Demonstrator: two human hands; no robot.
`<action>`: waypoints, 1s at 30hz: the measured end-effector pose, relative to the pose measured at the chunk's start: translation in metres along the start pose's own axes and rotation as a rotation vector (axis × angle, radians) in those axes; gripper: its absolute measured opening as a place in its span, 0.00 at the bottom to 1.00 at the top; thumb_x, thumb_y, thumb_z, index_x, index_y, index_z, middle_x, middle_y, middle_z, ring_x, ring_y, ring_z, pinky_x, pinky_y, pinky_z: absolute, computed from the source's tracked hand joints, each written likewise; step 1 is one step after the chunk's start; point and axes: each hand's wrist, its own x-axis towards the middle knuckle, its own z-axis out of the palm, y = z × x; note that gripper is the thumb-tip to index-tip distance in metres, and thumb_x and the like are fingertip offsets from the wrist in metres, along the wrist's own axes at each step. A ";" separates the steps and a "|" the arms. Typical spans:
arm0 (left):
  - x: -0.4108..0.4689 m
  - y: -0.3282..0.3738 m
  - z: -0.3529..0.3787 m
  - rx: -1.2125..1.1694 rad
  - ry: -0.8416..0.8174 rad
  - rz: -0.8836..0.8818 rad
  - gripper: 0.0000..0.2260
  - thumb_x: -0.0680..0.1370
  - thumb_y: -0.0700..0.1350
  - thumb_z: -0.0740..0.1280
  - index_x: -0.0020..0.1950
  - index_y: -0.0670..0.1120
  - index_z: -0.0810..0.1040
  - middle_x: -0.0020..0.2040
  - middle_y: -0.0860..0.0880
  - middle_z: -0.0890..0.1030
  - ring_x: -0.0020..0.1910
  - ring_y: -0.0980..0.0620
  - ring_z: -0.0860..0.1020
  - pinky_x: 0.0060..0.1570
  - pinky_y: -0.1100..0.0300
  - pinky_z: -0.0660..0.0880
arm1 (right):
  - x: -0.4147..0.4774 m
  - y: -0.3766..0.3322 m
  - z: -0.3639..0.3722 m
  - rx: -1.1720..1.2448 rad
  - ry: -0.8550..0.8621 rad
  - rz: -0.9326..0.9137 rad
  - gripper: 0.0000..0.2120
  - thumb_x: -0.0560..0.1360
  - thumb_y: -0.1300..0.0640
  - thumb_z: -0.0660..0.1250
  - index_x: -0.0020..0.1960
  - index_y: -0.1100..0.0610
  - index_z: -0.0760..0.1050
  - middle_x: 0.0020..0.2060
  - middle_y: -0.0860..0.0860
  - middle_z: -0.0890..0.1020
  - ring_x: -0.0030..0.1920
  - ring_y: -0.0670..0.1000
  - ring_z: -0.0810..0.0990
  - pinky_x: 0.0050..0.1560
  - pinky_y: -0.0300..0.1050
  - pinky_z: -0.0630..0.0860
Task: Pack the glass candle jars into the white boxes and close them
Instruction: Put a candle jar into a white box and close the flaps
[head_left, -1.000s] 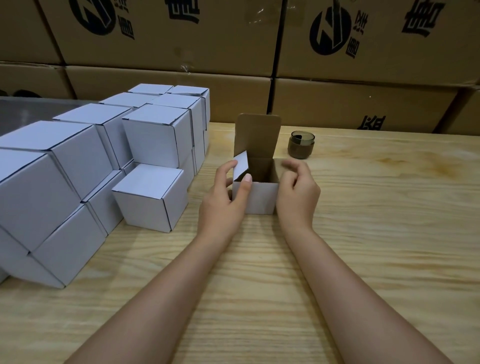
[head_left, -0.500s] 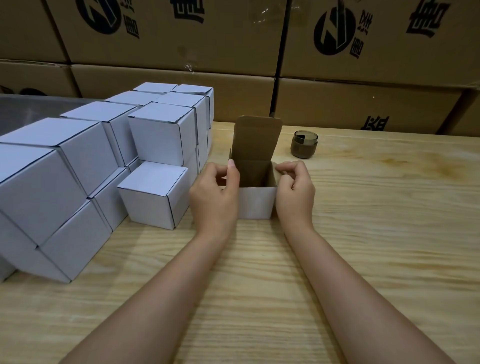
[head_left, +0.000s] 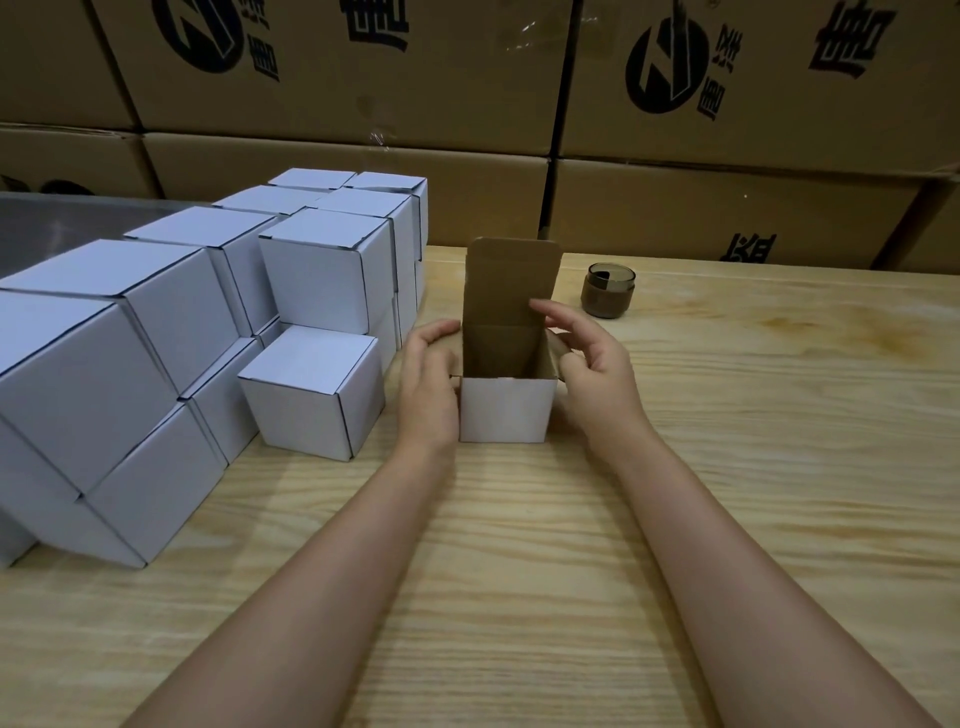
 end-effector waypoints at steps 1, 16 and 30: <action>-0.001 -0.002 0.000 -0.010 -0.007 0.029 0.08 0.80 0.43 0.59 0.51 0.52 0.76 0.50 0.55 0.78 0.51 0.57 0.76 0.48 0.63 0.74 | 0.001 0.000 -0.003 0.001 -0.033 0.003 0.34 0.70 0.73 0.51 0.54 0.36 0.77 0.55 0.38 0.77 0.58 0.38 0.75 0.60 0.37 0.74; -0.002 -0.005 -0.004 0.056 -0.088 0.053 0.16 0.73 0.41 0.72 0.58 0.54 0.74 0.59 0.48 0.78 0.39 0.57 0.73 0.37 0.71 0.72 | 0.008 -0.010 -0.003 0.034 -0.047 0.121 0.24 0.76 0.69 0.58 0.55 0.40 0.77 0.54 0.47 0.76 0.41 0.41 0.77 0.42 0.36 0.79; -0.001 -0.010 -0.006 -0.069 -0.237 0.078 0.25 0.66 0.52 0.76 0.60 0.55 0.71 0.67 0.56 0.72 0.61 0.61 0.73 0.54 0.64 0.74 | 0.015 -0.006 -0.001 -0.011 -0.062 0.362 0.14 0.80 0.44 0.54 0.51 0.39 0.79 0.50 0.41 0.79 0.53 0.47 0.76 0.54 0.46 0.75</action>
